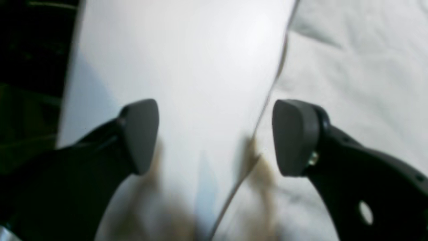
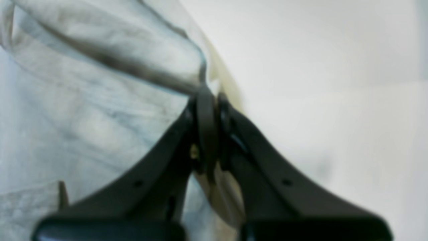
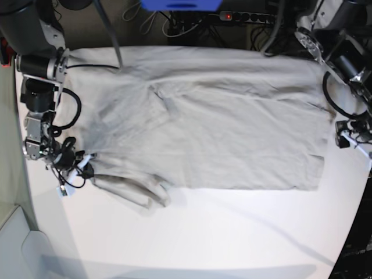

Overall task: Layout the t-shirt on the table in an organized manner, then fold the t-shirt properly
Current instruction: 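Move both grippers to the hem corners of the shirt and grasp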

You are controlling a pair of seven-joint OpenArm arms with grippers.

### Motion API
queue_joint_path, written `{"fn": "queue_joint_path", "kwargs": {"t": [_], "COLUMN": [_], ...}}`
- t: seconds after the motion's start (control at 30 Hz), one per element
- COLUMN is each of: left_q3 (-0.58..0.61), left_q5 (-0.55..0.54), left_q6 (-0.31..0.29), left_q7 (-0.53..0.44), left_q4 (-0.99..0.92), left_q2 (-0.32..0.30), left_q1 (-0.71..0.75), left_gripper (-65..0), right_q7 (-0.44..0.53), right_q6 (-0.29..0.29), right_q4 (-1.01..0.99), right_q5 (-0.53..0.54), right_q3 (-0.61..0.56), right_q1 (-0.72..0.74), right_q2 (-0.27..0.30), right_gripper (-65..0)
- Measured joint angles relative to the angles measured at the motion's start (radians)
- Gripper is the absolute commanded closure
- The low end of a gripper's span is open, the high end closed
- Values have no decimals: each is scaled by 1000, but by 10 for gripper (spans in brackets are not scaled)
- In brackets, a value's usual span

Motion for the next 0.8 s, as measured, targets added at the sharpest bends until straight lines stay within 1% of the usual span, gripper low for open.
{"fn": "queue_joint_path", "kwargs": {"t": [0.07,0.13,0.2,0.3,0.4,0.47,0.5,0.57,0.67,0.8], "left_q3": [34,51,82,115,119,122,122,122,122,122], "left_q5": [19,69,111,130,118,119,114,133,138,128], "left_q6": [-6,-12,-2,-2,-2,-2,18,61,66,68], "left_q7": [-101,-187,-262,-365,-518,-628,-674,-718,-728,-751], "left_q4": [-98,-187,-273,-400,-561,-658,-701,-775,-844,-837], "left_q2": [5,17,14,11,0,-13,-18,-29,-40,-68], "left_q1": [-63,-129,-171,-234,-307,-325,-327,-328,-344,-373], "left_gripper": [-515,-515,-515,-515,-515,-516,-516,-516,-516,-516], "right_q7": [0,0,0,16,15,14,15,14,14,14], "right_q6": [0,0,0,0,0,0,0,0,0,0], "right_q4": [0,0,1,5,6,6,6,6,6,6], "right_q5": [2,4,1,11,14,14,14,14,10,14], "right_q3": [0,0,0,0,0,0,0,0,0,0], "right_q1": [0,0,-1,-14,-17,-16,-17,-17,-17,-17], "right_q2": [0,0,0,2,2,2,2,2,2,2], "right_gripper": [0,0,0,0,0,0,0,0,0,0]}}
